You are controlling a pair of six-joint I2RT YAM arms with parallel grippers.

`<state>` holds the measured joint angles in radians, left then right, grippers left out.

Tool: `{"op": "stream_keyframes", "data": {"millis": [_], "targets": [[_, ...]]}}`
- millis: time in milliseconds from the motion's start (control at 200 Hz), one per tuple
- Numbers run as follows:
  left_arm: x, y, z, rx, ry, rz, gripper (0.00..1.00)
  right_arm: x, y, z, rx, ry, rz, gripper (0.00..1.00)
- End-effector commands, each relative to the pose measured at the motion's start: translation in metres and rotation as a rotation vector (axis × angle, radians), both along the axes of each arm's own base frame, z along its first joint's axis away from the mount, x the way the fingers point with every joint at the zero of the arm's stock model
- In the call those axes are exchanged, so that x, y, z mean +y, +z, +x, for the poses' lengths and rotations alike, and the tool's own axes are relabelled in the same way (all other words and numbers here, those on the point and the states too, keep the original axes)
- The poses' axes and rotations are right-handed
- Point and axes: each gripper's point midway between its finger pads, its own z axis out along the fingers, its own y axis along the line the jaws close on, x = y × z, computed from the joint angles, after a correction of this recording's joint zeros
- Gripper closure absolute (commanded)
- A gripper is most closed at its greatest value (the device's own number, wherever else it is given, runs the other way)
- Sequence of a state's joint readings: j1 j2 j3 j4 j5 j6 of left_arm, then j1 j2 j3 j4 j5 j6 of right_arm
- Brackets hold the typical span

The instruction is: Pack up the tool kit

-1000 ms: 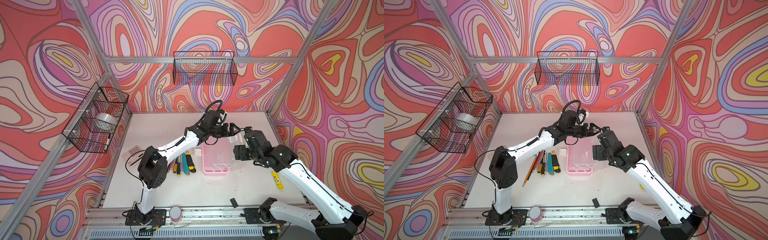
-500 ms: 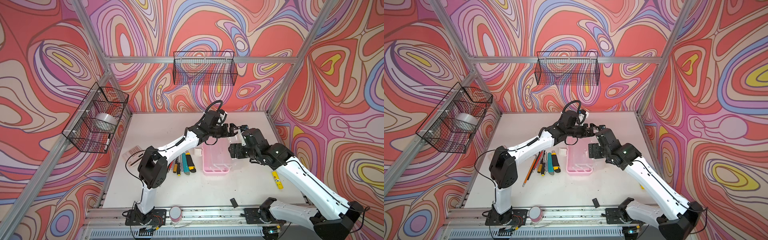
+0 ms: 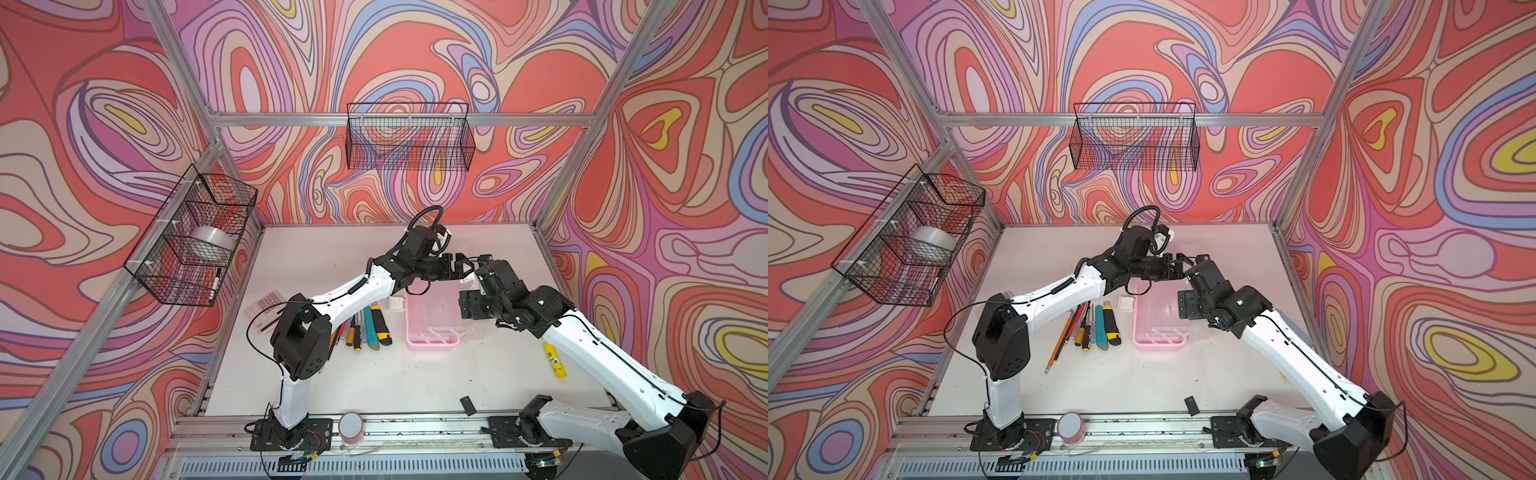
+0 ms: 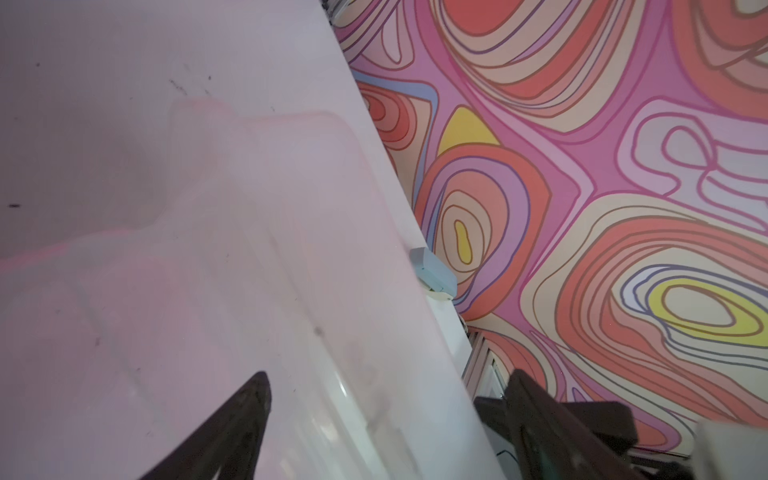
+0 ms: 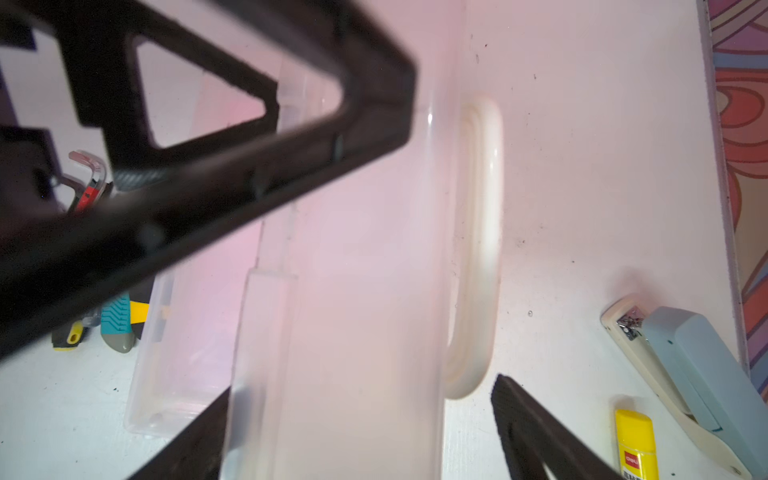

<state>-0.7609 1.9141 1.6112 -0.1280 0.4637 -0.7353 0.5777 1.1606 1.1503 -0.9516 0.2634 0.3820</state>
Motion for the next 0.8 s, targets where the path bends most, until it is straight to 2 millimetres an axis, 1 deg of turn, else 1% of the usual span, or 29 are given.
{"op": "stream_keyframes", "data": {"millis": [0,30,45,125,205,230,325,401,486,521,631,706,791], "targets": [[0.031,0.008,-0.002,-0.037,0.050,0.034,0.11,-0.003,-0.004,-0.001,0.003,-0.016,-0.013,0.06],[0.038,0.009,-0.004,-0.044,0.063,0.042,0.11,-0.002,-0.004,-0.001,0.001,-0.013,-0.007,0.07],[0.042,0.007,-0.005,-0.045,0.068,0.051,0.11,-0.002,-0.004,-0.001,0.001,-0.012,-0.004,0.07],[0.062,0.012,-0.011,-0.078,0.093,0.085,0.10,0.001,-0.005,0.000,0.002,-0.007,0.001,0.07],[0.087,0.013,-0.015,-0.127,0.141,0.170,0.10,0.002,-0.006,0.002,0.004,-0.003,0.001,0.07],[0.097,0.007,-0.019,-0.122,0.149,0.212,0.10,0.003,-0.006,0.002,0.003,-0.001,0.003,0.07],[0.128,-0.011,-0.027,-0.118,0.204,0.322,0.10,0.004,-0.005,0.003,0.002,0.002,0.000,0.07],[0.146,-0.027,-0.037,-0.094,0.229,0.377,0.12,0.003,-0.004,0.004,0.000,0.001,-0.001,0.07],[0.156,-0.046,-0.049,-0.048,0.236,0.397,0.17,0.003,-0.003,0.003,-0.001,0.001,-0.001,0.07],[0.160,-0.057,-0.055,-0.023,0.239,0.410,0.21,0.002,-0.004,0.003,0.000,-0.001,0.000,0.07],[0.169,-0.086,-0.065,0.020,0.254,0.450,0.27,0.002,-0.007,0.002,0.008,-0.008,0.002,0.07],[0.173,-0.100,-0.068,0.032,0.266,0.479,0.32,0.005,-0.010,0.002,0.016,-0.006,0.014,0.07],[0.174,-0.112,-0.068,0.047,0.275,0.488,0.33,0.005,-0.011,0.001,0.017,-0.007,0.020,0.07]]}}
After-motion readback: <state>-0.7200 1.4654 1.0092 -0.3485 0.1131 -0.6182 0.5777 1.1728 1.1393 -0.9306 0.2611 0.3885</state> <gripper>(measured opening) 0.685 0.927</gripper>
